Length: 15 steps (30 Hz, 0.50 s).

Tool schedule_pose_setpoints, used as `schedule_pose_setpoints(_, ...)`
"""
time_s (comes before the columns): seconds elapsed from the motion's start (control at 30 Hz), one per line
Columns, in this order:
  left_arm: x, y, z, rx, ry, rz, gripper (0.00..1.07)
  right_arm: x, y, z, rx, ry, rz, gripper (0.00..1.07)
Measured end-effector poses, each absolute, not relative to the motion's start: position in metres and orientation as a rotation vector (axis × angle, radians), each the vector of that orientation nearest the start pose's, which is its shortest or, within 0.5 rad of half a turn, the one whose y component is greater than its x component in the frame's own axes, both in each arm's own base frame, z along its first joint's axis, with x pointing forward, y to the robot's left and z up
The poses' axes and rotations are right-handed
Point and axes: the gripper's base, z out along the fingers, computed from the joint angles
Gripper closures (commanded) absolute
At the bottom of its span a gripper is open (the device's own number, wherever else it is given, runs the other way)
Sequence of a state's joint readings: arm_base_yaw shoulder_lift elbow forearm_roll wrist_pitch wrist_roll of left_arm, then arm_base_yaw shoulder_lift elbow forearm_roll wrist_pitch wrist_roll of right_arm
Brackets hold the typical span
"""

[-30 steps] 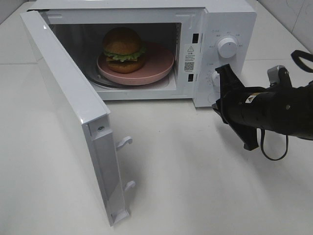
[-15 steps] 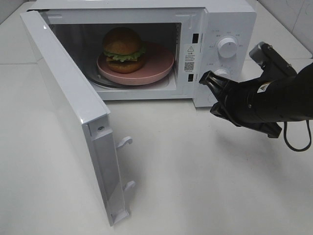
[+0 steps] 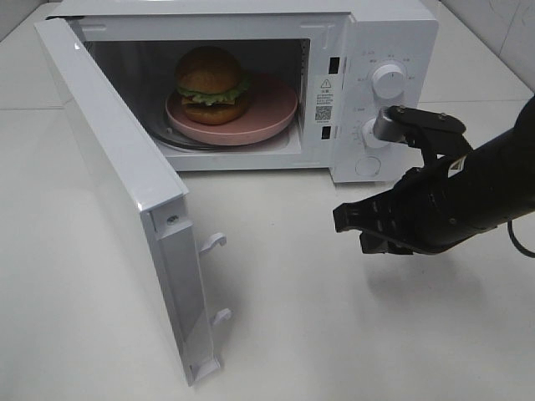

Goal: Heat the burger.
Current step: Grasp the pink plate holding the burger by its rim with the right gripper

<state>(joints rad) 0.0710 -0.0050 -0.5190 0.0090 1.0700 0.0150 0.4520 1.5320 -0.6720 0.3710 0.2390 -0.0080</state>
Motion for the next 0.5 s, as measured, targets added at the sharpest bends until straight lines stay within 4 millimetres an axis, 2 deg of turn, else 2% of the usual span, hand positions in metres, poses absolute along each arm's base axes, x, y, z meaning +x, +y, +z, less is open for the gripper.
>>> schedule_pose_setpoints(0.03,-0.008,0.0,0.282,-0.057,2.029,0.065,0.09,0.242,0.127,0.175,-0.288,2.63,0.374,0.98)
schedule_pose_setpoints(0.1,-0.008,0.0,0.282,-0.057,2.029,0.065,0.09,0.243,0.128,0.177,-0.352,2.63,0.353,0.98)
schedule_pose_setpoints(0.13,-0.008,0.0,0.282,-0.057,2.029,0.065,0.09,0.244,0.128,0.181,-0.481,2.641,0.306,0.97)
schedule_pose_setpoints(0.17,-0.008,0.0,0.282,-0.057,2.029,0.065,0.09,0.244,0.128,0.181,-0.481,2.641,0.306,0.97)
schedule_pose_setpoints(0.23,-0.008,0.0,0.282,-0.057,2.029,0.065,0.09,0.248,0.127,0.189,-0.655,2.639,0.22,0.96)
schedule_pose_setpoints(0.27,-0.008,0.0,0.282,-0.057,2.029,0.065,0.09,0.248,0.127,0.189,-0.655,2.639,0.22,0.96)
schedule_pose_setpoints(0.3,-0.008,0.0,0.282,-0.057,2.029,0.065,0.09,0.249,0.126,0.193,-0.759,2.631,0.165,0.96)
schedule_pose_setpoints(0.37,-0.008,0.0,0.282,-0.057,2.029,0.065,0.09,0.25,0.125,0.194,-0.808,2.625,0.139,0.96)
schedule_pose_setpoints(0.43,-0.008,0.0,0.282,-0.057,2.029,0.065,0.09,0.252,0.122,0.199,-0.982,2.596,0.047,0.96)
schedule_pose_setpoints(0.47,-0.008,0.0,0.282,-0.057,2.029,0.065,0.09,0.252,0.122,0.199,-0.982,2.596,0.047,0.96)
schedule_pose_setpoints(0.5,-0.008,0.0,0.282,-0.057,2.029,0.065,0.09,0.254,0.121,0.203,-1.1,2.56,-0.009,0.96)
